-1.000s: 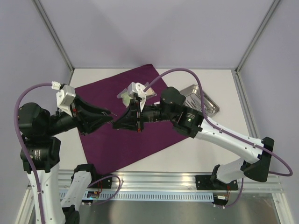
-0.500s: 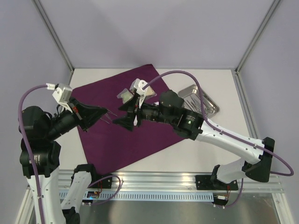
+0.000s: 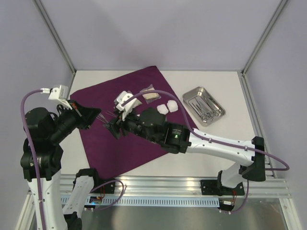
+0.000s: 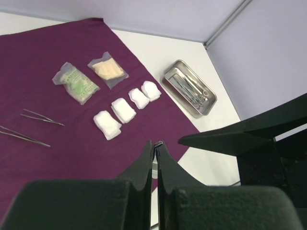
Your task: Prepare the surgical pack
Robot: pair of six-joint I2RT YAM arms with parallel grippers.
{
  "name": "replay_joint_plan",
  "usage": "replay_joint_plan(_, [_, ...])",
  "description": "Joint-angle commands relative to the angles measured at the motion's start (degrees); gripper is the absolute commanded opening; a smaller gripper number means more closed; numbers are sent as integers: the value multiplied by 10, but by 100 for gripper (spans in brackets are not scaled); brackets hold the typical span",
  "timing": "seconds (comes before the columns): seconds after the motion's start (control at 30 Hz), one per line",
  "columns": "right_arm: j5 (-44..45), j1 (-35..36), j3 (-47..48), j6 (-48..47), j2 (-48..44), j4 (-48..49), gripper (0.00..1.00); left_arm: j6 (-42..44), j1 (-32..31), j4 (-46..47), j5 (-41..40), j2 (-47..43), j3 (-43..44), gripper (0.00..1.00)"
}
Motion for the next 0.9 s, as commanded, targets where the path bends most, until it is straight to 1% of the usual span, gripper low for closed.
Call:
replay_joint_plan(0.0, [35, -1, 60, -13, 26, -4, 64, -15, -1, -6, -10, -2, 9, 0])
replay_joint_plan(0.07, [26, -1, 79, -13, 49, -21, 63, -15, -1, -5, -16, -4, 1, 0])
replay_joint_plan(0.17, [25, -2, 108, -10, 70, -35, 57, -19, 0, -2, -8, -5, -2, 0])
replay_joint_plan(0.2, [25, -3, 117, -6, 73, -39, 51, -19, 0, -2, -6, -6, -1, 0])
replay_joint_plan(0.23, [31, -4, 119, -5, 76, -42, 48, -18, 0, -2, -6, -6, -2, 0])
replay_joint_plan(0.27, [32, -4, 117, -3, 77, -40, 43, -14, 0, -2, -6, -7, -1, 0])
replay_joint_plan(0.43, [26, -11, 121, 4, 83, -39, 39, -18, 0, 1, -3, -8, -8, 0])
replay_joint_plan(0.57, [21, -12, 123, 8, 87, -37, 31, -17, 0, 1, -3, -8, -7, 0])
replay_joint_plan(0.8, [3, -12, 137, 16, 104, -43, 30, -22, -1, 4, 7, -9, -7, 0])
replay_joint_plan(0.83, [5, -13, 137, 16, 105, -40, 28, -22, 0, 4, 7, -10, -6, 0])
replay_joint_plan(0.87, [7, -14, 138, 17, 106, -41, 21, -20, 0, 2, 5, -10, -6, 0])
